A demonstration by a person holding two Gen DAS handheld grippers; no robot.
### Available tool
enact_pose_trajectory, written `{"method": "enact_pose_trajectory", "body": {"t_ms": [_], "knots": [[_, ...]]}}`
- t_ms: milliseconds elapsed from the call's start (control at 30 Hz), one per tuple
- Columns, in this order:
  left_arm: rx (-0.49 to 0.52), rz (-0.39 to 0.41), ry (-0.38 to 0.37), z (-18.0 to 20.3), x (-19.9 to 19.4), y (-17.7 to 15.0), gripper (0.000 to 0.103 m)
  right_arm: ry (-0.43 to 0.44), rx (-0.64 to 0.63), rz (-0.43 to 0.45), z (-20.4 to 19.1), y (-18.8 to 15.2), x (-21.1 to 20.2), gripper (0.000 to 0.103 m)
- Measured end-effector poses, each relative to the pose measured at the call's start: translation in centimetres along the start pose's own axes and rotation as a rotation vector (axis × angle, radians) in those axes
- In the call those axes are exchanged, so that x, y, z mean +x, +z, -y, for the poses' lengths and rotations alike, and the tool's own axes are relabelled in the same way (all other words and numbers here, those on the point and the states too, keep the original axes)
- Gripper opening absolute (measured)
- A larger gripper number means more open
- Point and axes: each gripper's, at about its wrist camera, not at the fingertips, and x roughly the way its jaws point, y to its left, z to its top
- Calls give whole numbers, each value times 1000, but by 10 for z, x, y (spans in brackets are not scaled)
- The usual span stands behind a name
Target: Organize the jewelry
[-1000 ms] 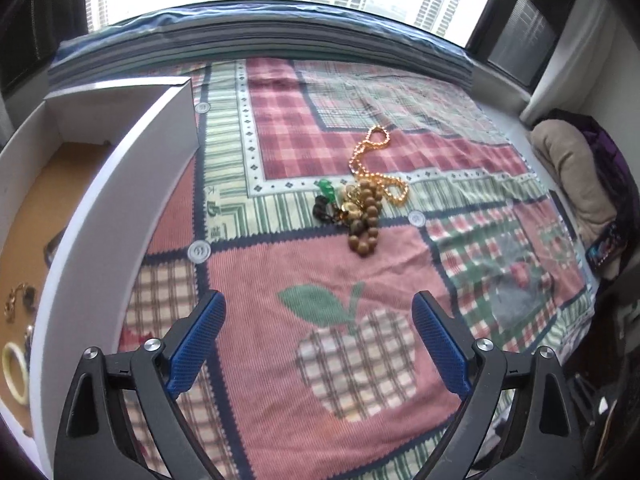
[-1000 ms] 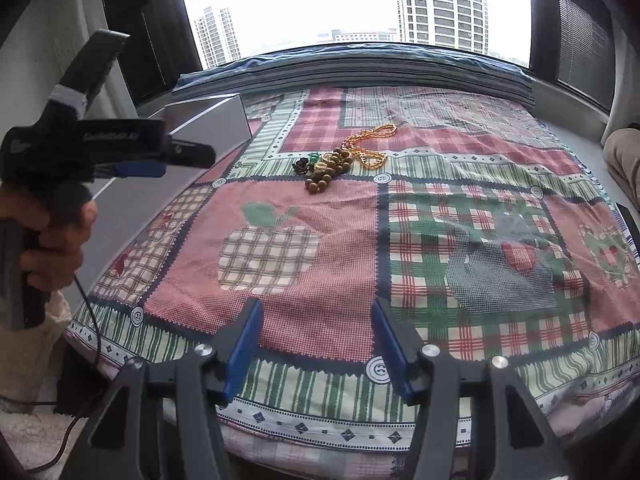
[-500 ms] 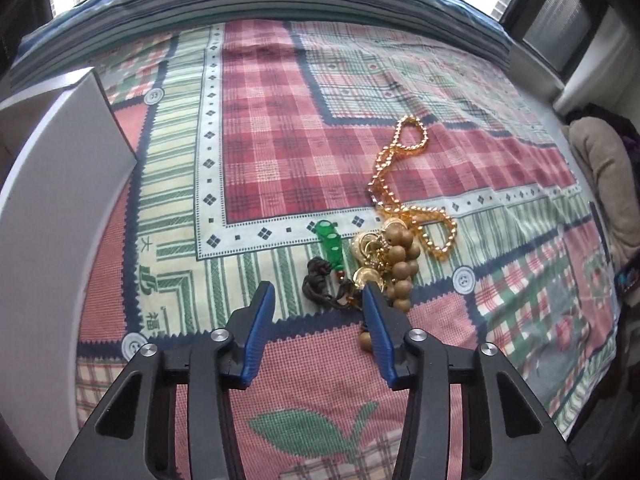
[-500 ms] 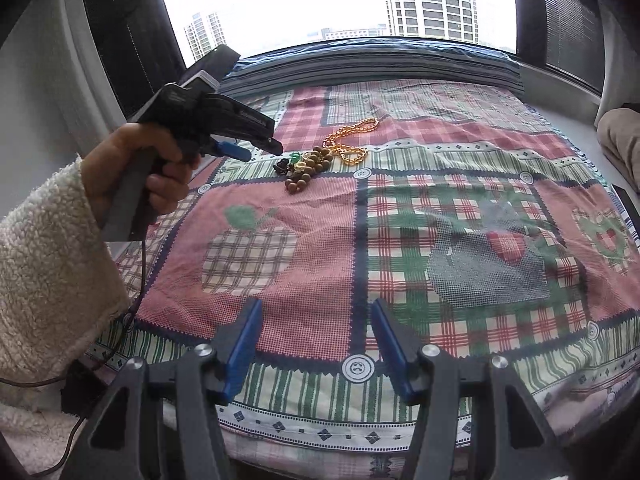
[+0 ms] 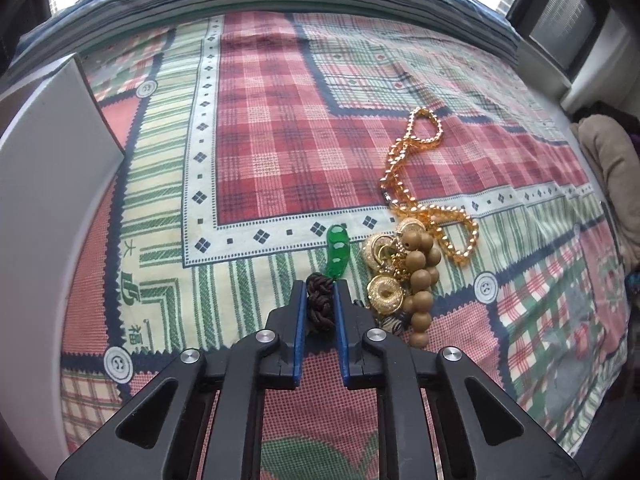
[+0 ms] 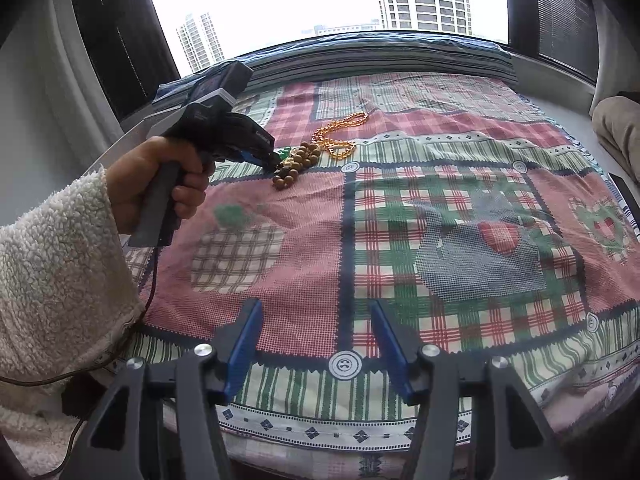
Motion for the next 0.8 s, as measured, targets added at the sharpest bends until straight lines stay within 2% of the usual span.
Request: {"method": "enact_pose_trajectory", "body": {"t_ms": [167, 300, 500, 633, 733, 800], "knots": [[-33, 32, -49, -21, -36, -22, 11, -3, 4, 5, 0, 0, -1, 57], [-39, 35, -58, -40, -67, -56, 11, 9, 5, 0, -2, 0, 0, 57], [-48, 10, -26, -73, -90, -118, 11, 31, -4, -19, -9, 5, 5, 57], [-10, 17, 5, -80, -99, -140, 12, 38, -24, -37, -14, 13, 10, 57], [24, 21, 17, -85, -100, -149, 17, 70, -25, -57, -17, 21, 14, 57], [43, 26, 6, -86, -101, -153, 34, 87, -20, -69, -15, 29, 17, 57]]}}
